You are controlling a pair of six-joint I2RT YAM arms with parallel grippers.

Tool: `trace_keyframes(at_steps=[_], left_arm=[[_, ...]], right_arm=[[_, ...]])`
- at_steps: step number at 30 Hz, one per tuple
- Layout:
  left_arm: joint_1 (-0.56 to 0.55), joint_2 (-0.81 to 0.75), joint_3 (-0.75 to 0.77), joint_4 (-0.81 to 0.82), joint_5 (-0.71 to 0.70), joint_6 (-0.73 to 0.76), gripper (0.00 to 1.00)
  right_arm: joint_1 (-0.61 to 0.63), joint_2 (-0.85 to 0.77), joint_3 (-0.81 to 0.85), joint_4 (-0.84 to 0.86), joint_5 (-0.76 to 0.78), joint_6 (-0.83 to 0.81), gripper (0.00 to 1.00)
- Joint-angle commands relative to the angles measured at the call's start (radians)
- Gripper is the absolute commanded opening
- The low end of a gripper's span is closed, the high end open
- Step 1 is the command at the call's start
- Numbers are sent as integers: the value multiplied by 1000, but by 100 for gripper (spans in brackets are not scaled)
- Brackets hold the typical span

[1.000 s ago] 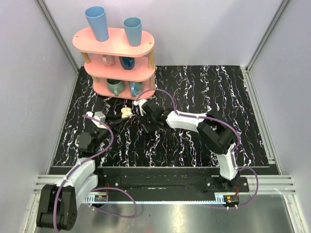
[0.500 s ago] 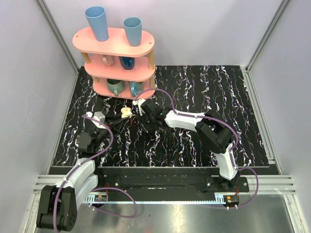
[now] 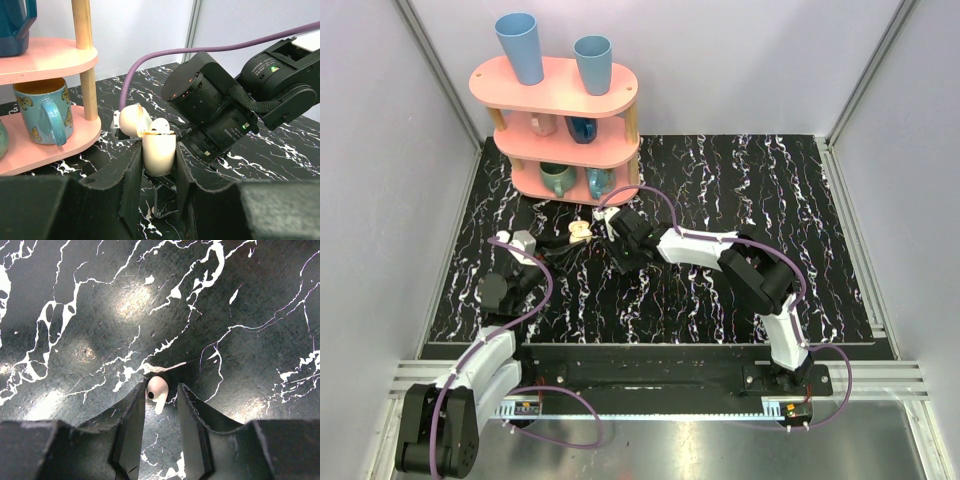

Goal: Insert the wireless bluetooth earbuds into the charging case
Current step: Pick up the earbud from the center of the board.

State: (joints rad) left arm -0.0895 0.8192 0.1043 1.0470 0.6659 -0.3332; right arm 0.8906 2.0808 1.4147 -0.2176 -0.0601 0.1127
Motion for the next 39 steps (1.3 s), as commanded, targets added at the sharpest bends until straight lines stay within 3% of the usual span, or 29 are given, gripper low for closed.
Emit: trace_keyframes(at_steps=[1, 17, 23, 27, 31, 39], left_arm=[[5, -11, 3, 51, 1, 3, 0], [5, -11, 5, 48, -3, 3, 0], [5, 0, 12, 51, 3, 5, 0], [5, 11, 15, 54, 8, 2, 0], [5, 15, 18, 56, 11, 2, 0], [5, 34, 26, 68, 26, -13, 0]], right_arm=[[10, 16, 41, -9, 31, -1, 40], [19, 30, 55, -22, 49, 1, 38], [19, 13, 49, -31, 55, -5, 28], [19, -5, 44, -32, 55, -4, 27], [19, -54, 30, -23, 54, -2, 18], [19, -241, -32, 15, 98, 31, 18]])
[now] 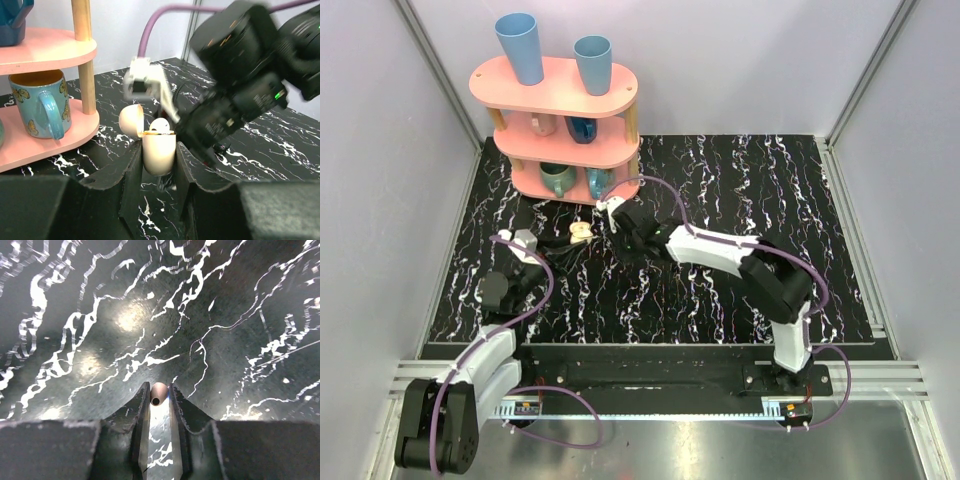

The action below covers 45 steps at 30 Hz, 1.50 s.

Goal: Insert the wireless bluetooth earbuds into the charging case
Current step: Pick up the earbud from the center of the board, then place the earbud in the charging case.

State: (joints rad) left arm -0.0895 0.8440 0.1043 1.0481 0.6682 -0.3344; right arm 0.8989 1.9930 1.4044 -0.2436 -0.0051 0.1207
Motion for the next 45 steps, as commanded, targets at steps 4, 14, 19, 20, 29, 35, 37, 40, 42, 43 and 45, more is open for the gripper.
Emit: trace_keyframes(at_steps=[4, 14, 19, 20, 29, 35, 37, 40, 42, 43, 45], left_arm=[[5, 20, 31, 102, 44, -49, 0], [5, 156, 95, 283, 180, -262, 0], [5, 283, 115, 488, 235, -388, 0], [5, 300, 117, 519, 243, -429, 0], [-19, 365, 146, 616, 280, -499, 0], [-81, 330, 137, 618, 269, -442, 0], [-117, 314, 135, 616, 254, -424, 0], [-162, 291, 132, 618, 235, -373, 0], [-176, 277, 130, 616, 212, -353, 0], [-197, 270, 124, 616, 205, -338, 0], [-213, 253, 121, 618, 180, -304, 0]], right_arm=[[11, -264, -76, 64, 77, 45, 19], [9, -646, -242, 173, 130, 97, 22], [8, -749, -298, 291, 54, 99, 24], [9, -766, -304, 306, 21, 100, 24], [9, -726, -332, 495, -107, 152, 24], [9, -709, -384, 621, -137, 238, 24], [11, -703, -384, 635, -148, 247, 24], [11, -715, -407, 673, -148, 264, 24], [11, -724, -418, 688, -148, 281, 24], [12, -726, -421, 695, -151, 286, 24], [11, -732, -443, 725, -159, 306, 24]])
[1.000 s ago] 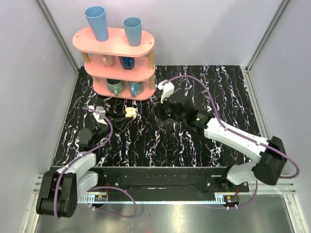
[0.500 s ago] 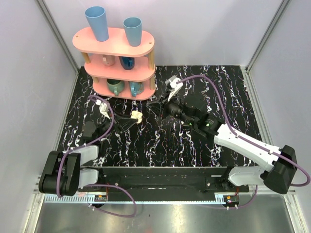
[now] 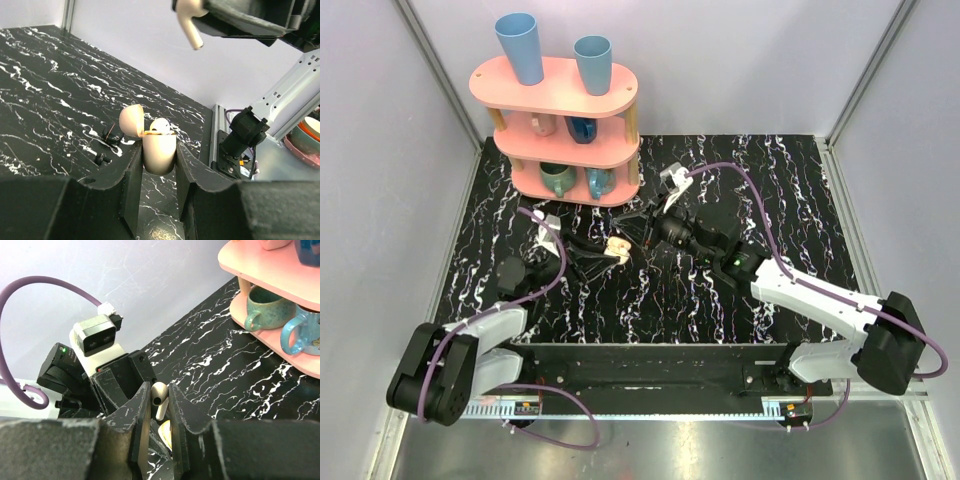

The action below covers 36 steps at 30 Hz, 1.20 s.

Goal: Insert the wireless bluetooth earbuds into the charging case
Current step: Place the earbud in the charging case.

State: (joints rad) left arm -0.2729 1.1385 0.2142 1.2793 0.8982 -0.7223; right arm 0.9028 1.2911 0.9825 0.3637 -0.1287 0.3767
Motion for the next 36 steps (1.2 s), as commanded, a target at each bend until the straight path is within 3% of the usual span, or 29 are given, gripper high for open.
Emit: trace_keyframes(at_steps=[1, 36], left_arm=[[-38, -49, 8, 387, -59, 87, 0], [-97, -123, 45, 385, -174, 113, 0]], right_arm=[[7, -30, -30, 130, -38, 53, 24], [33, -6, -153, 320, 31, 48, 23]])
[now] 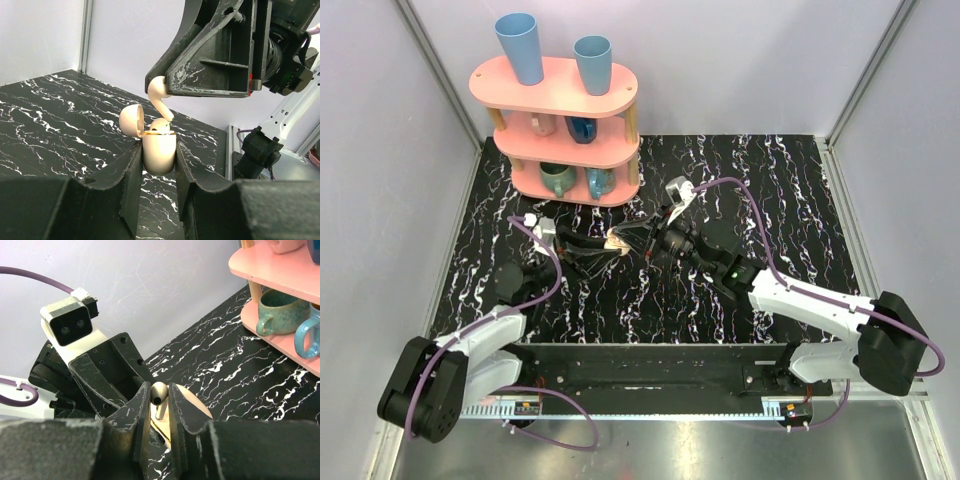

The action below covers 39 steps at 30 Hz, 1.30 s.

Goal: Insert the wireless bluetooth earbuds into the charging case
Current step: Place the earbud in the charging case.

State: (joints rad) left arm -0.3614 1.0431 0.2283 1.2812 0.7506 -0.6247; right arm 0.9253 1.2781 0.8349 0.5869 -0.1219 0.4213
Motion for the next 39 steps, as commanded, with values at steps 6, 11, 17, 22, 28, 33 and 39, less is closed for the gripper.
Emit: trace_keyframes(at_steps=[6, 11, 17, 22, 28, 33, 39], left_arm=[[-11, -31, 25, 385, -48, 17, 0], [-13, -32, 23, 383, -79, 25, 0], [-16, -34, 19, 385, -114, 34, 0], [-22, -46, 16, 385, -115, 36, 0], [-24, -66, 6, 385, -114, 33, 0], [-24, -72, 0, 385, -128, 34, 0], [-24, -60, -1, 385, -128, 26, 0]], right_arm=[[15, 27, 3, 125, 18, 14, 23], [30, 33, -13, 156, 47, 13, 23], [58, 32, -16, 162, 97, -9, 23], [64, 41, -40, 189, 152, -12, 23], [64, 43, -16, 191, 177, -33, 22], [64, 52, 4, 189, 186, -39, 23], [64, 79, 32, 218, 166, -21, 22]])
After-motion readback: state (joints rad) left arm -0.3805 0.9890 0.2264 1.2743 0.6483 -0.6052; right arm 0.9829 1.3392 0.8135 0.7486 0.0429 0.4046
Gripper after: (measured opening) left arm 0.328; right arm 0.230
